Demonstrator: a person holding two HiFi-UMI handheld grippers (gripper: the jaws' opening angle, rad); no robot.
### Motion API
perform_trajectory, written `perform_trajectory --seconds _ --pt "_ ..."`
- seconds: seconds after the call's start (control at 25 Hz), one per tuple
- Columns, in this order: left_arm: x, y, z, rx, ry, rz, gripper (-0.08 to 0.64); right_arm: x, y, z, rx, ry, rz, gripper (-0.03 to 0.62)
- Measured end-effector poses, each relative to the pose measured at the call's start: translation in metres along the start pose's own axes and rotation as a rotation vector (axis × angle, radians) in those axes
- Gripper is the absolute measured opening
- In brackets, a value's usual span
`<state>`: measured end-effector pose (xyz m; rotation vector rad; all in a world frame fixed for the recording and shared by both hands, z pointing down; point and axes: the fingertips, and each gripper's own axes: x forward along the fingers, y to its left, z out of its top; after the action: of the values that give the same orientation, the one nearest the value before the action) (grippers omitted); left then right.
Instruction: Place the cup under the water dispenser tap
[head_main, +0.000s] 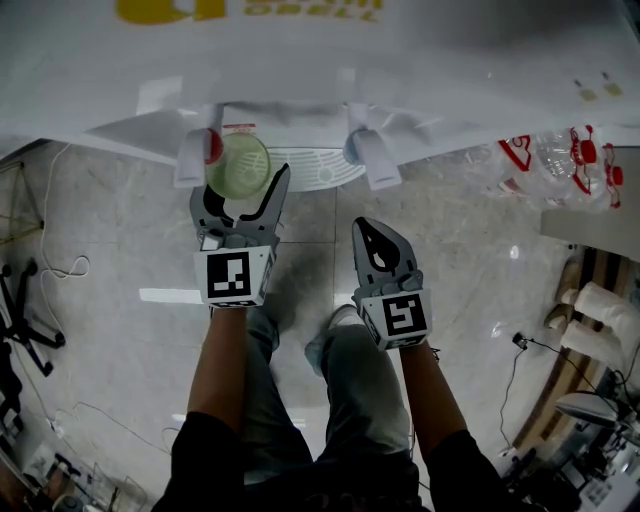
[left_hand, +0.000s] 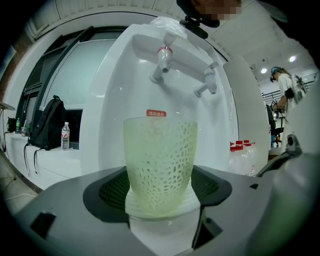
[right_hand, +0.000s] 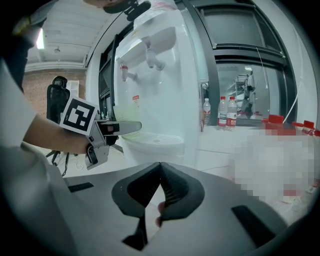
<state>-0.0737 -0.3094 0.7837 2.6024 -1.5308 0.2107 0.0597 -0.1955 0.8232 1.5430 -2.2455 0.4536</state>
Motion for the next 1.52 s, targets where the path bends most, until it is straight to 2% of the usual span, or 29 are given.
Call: perform_trajectory --seconds 0.28,0.52,0.84,1.04,1.52 --pt "-0.009 0.005 -0.002 -0.035 -0.006 -0.008 0.413 -0.002 0.005 0.005 0.009 0.009 0.002 0.015" --pt "-0.023 0.005 -0.001 -0.012 0.011 -0.023 0.414 -0.006 0.006 0.010 0.017 0.021 -0.012 0.015" --pt "-0.059 0.011 0.002 -0.049 0.047 -0.003 0.405 -0.024 0.017 0.028 0.042 0.018 -0.024 0.015" --pt "-0.083 0.016 0.016 -0.047 0.070 0.036 0.257 -0.039 0.029 0.045 0.042 0.017 -0.017 0.015" --pt "-0.126 0.026 0.065 -0.079 0.120 0.096 0.034 -0.069 0.046 0.106 0.018 0.003 0.000 0.015"
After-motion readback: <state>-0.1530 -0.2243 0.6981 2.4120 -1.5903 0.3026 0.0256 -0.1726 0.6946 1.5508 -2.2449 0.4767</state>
